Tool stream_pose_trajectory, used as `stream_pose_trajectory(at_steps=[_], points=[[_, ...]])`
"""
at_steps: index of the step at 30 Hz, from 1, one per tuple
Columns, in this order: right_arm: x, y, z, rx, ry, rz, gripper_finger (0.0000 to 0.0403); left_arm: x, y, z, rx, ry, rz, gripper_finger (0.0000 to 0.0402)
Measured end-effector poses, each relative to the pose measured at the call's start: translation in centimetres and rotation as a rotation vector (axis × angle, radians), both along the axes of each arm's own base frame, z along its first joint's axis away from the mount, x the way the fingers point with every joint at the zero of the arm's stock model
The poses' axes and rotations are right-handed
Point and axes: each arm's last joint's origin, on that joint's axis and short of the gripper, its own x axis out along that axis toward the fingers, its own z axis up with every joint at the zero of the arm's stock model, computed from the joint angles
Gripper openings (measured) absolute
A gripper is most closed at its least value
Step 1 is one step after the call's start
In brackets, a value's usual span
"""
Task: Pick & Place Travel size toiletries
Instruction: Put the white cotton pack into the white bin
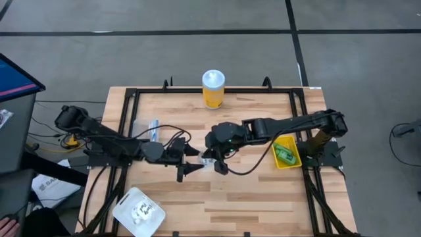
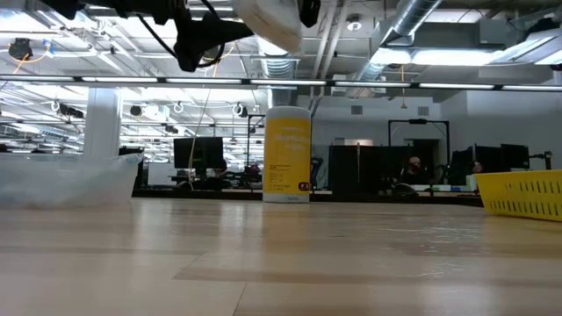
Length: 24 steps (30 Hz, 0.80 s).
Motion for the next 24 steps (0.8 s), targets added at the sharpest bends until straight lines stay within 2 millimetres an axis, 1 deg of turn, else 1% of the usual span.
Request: stream_pose_trajectory(at_steps=[4, 7, 10, 16, 18, 20, 21, 24], points=[[0.2, 0.0, 0.3, 0.004, -0.037, -0.002, 0.0000, 0.3, 0.5, -0.3, -0.034, 0.012, 0.012, 0.0284], [0.2, 0.0, 0.3, 0.003, -0.035, -0.002, 0.0000, 0.4, 1.0, -0.3, -0.055, 0.008, 0.032, 0.0260], [0.2, 0.0, 0.3, 0.001, -0.037, -0.001, 0.0000, 0.4, 1.2, 0.0, -0.061, -0.004, 0.041, 0.0210], [0.3, 0.0, 0.3, 0.003, -0.041, -0.012, 0.0000, 0.4, 1.2, 0.0, -0.116, -0.007, 0.046, 0.0078], [0.3, -0.1, 0.3, 0.003, -0.044, -0.013, 0.0000, 0.4, 1.2, 0.0, -0.115, -0.006, 0.045, 0.0043], [0.3, -0.1, 0.4, 0.003, -0.047, -0.013, 0.0000, 0.4, 1.2, 0.0, -0.116, -0.007, 0.045, 0.0020], [0.3, -0.1, 0.4, 0.004, -0.047, -0.013, 0.0000, 0.4, 1.2, 0.0, -0.115, -0.007, 0.045, 0.0015], [0.3, 0.0, 0.4, 0.006, -0.047, -0.009, 0.0003, 0.4, 1.2, 0.0, -0.113, -0.005, 0.045, 0.0021]])
